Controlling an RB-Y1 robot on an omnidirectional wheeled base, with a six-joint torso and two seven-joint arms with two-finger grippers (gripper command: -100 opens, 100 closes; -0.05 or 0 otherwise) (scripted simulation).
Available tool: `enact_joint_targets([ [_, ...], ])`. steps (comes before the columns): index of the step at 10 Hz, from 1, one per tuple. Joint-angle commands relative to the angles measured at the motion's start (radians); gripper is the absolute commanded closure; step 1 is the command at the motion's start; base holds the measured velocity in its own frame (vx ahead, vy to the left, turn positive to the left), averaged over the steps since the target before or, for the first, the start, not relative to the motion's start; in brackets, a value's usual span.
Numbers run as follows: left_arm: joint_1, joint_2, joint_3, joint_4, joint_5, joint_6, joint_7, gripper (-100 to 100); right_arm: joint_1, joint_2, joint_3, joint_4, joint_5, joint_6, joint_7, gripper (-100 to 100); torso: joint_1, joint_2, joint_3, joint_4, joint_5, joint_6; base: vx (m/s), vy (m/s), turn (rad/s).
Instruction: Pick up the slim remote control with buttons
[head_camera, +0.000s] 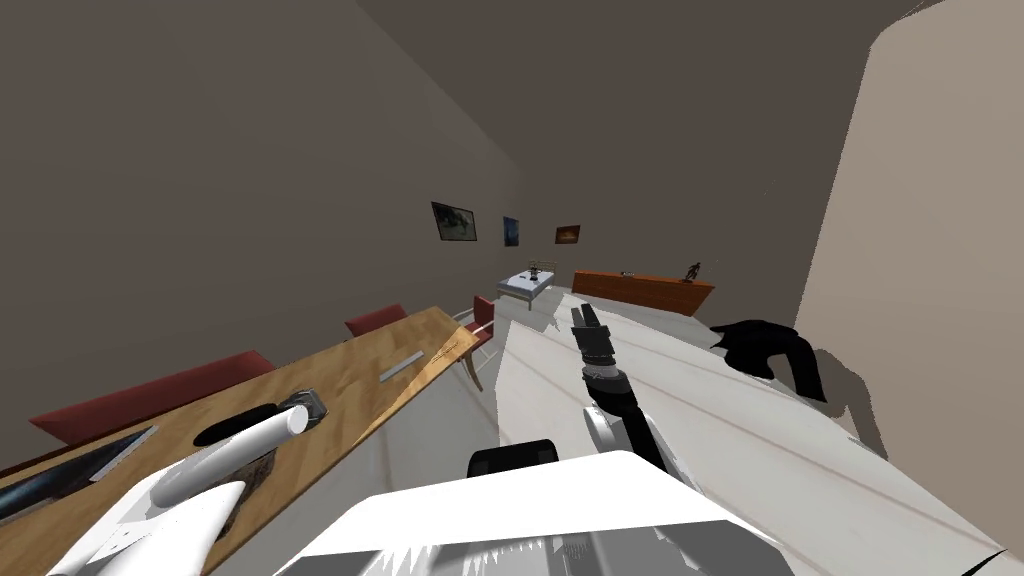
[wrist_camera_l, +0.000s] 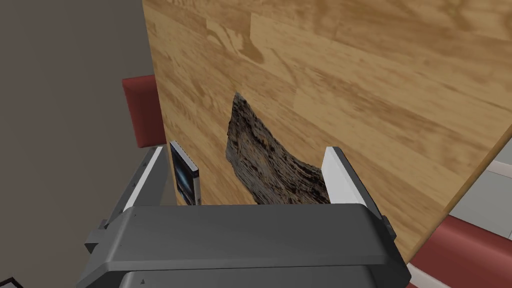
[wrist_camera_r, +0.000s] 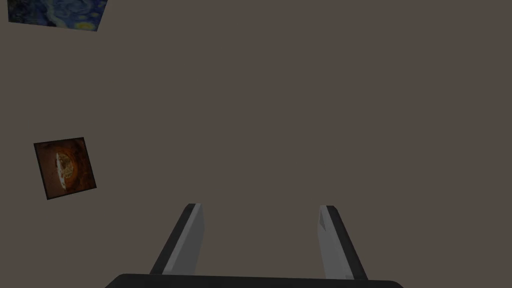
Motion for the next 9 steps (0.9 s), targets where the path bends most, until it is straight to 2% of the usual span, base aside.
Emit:
enact_joint_targets([
  [1,-0.023,0.010,0.026,0.050,0.000,0.050,0.009,-100,0.000,0.000,0.000,0.000,0.000,0.000,0.000,0,0.000,0.000,0.000,0.000,0.000,0.000,0.044,0.045,-0.295],
  [2,-0.023,0.010,0.026,0.067,0.000,0.071,0.009,-100,0.000,0.000,0.000,0.000,0.000,0.000,0.000,0,0.000,-0.001,0.000,0.000,0.000,0.001,0.038,0.049,-0.112],
  [3,-0.023,0.010,0.026,0.067,0.000,0.071,0.009,-100,0.000,0.000,0.000,0.000,0.000,0.000,0.000,0,0.000,-0.001,0.000,0.000,0.000,0.000,0.019,0.021,0.045],
  [4,-0.044,0.023,0.046,0.099,0.001,0.124,0.016,-100,0.000,0.000,0.000,0.000,0.000,0.000,0.000,0,-0.001,0.000,0.000,0.000,0.000,0.000,0.041,0.035,-0.212],
  [5,-0.044,0.023,0.046,0.119,0.001,0.124,0.016,-100,0.000,0.000,0.000,0.000,0.000,0.000,0.000,0,-0.001,-0.001,0.000,0.000,0.000,0.001,0.035,0.053,-0.188],
  [6,-0.064,0.034,0.065,0.154,0.002,0.164,0.023,-100,0.000,0.000,0.000,0.000,0.000,0.000,0.000,0,0.000,0.000,0.000,0.000,0.000,0.000,0.054,0.088,-0.243],
  [7,-0.064,0.034,0.065,0.168,0.002,0.175,0.023,-100,0.000,0.000,0.000,0.000,0.000,0.000,0.000,0,0.002,-0.002,-0.001,0.000,0.000,0.001,0.043,0.072,-0.130],
  [8,-0.082,0.045,0.082,0.201,0.002,0.217,0.030,-100,0.000,0.000,0.000,0.000,0.000,0.000,0.000,0,0.002,-0.001,-0.001,0.000,0.000,0.000,0.045,0.077,-0.210],
  [9,-0.082,0.045,0.082,0.216,0.002,0.223,0.030,-100,0.000,0.000,0.000,0.000,0.000,0.000,0.000,0,0.002,-0.001,-0.001,0.000,0.000,0.001,0.034,0.080,-0.146],
])
